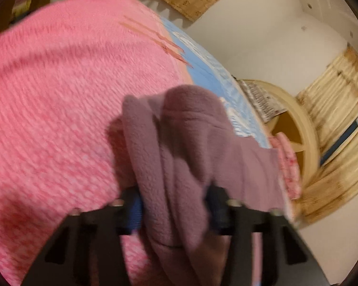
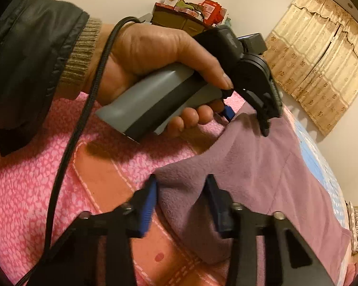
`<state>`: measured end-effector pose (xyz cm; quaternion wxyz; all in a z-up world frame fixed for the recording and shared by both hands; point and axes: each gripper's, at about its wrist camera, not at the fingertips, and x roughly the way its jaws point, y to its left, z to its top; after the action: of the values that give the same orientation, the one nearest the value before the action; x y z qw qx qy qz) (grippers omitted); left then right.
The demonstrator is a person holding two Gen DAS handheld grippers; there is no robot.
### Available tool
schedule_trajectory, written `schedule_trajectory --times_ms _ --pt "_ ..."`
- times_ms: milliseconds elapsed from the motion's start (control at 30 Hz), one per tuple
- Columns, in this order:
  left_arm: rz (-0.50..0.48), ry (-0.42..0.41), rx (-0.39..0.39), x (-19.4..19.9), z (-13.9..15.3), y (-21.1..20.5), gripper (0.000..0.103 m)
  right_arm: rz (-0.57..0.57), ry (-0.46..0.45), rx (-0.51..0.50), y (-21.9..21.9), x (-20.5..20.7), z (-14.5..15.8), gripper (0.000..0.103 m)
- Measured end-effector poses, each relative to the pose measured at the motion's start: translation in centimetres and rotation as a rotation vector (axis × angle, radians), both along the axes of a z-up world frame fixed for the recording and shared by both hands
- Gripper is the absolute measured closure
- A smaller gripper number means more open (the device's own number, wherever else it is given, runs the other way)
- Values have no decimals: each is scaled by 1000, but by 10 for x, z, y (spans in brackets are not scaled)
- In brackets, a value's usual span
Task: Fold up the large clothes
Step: 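Grasp the purple jacket's end with the left tool while the right tool grasps it too, then lift the jacket end with both tools and fold it over the jacket body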
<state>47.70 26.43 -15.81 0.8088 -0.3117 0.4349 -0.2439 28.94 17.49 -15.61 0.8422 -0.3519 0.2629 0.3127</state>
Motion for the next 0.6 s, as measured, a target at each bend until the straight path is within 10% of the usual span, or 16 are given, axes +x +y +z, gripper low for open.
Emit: schedule_trajectory --times_ms 167,600 --pt "13 -64 -31 -13 16 -1 83 -12 46 104 -26 8 19 91" --pt "40 -184 -96 -23 87 -37 86 -58 79 399 -97 15 79 94"
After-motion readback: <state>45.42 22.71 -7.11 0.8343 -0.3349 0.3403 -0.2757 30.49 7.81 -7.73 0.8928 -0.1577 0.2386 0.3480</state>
